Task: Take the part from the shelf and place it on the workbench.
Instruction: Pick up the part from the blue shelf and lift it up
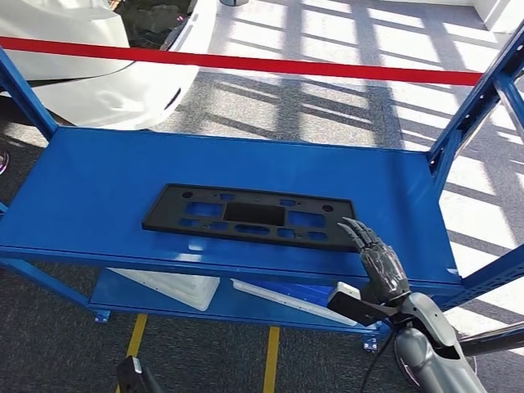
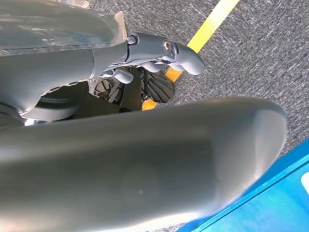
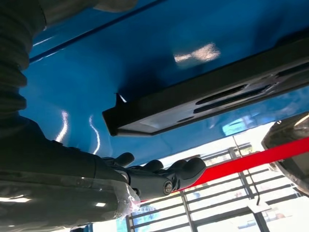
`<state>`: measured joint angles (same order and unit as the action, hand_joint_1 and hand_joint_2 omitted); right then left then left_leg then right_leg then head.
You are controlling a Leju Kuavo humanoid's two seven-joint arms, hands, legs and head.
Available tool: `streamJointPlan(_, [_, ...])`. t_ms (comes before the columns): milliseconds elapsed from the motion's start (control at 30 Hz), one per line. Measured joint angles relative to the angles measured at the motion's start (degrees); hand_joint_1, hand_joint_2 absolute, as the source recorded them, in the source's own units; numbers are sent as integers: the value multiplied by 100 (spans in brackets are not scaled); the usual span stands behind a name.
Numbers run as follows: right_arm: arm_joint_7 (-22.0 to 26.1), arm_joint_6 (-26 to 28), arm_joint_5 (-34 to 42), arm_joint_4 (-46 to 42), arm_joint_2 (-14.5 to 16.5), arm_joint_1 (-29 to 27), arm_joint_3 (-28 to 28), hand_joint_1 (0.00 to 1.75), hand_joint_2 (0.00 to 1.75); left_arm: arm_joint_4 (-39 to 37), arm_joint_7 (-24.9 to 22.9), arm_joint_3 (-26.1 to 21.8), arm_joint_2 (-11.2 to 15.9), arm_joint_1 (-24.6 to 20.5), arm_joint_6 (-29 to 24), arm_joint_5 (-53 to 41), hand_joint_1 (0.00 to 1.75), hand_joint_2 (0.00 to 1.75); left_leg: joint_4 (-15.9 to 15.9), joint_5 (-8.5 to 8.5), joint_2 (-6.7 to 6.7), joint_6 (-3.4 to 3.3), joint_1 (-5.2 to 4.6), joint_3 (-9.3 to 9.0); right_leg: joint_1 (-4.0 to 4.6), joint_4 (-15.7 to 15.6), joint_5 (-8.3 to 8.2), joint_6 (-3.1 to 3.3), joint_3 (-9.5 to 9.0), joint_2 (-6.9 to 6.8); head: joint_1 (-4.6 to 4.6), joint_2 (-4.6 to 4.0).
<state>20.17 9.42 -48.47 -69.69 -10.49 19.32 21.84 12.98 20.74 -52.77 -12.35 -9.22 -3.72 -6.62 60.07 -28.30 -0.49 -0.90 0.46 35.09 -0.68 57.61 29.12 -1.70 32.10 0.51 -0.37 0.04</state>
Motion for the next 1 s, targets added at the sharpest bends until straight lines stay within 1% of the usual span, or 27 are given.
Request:
streamJointPlan(100, [-6,0,-46,88,-6,61,59,0,175,0,-1,33,0,-2,1,0,0,0,0,0,1,0,5,-2,3,4,6,-12,2,1,-1,-1])
streamJointPlan(367, [-28,3,-161,316,-17,321,210,0,175,0,-8,60,0,-5,38,0,0,0,-1,3,1,4,24,-6,21,21,7,-13,7,2,-1,0])
streamJointPlan(533, [-43,-34,-185,448,39,609,340,0,175,0,-15,69,-1,-22,75,0,0,0,-2,5,2,4,24,-6,21,27,7,-12,9,3,-1,0])
streamJointPlan(733, [9,-219,-118,499,98,943,628,0,175,0,-35,110,-2,-36,76,0,0,0,-1,6,1,3,24,-6,21,28,7,-12,9,1,-1,-1])
streamJointPlan(1000, [24,-292,-117,499,113,1084,831,0,175,0,-50,183,-2,-36,76,0,0,0,-1,5,1,3,23,-6,20,28,7,-12,8,2,-1,0])
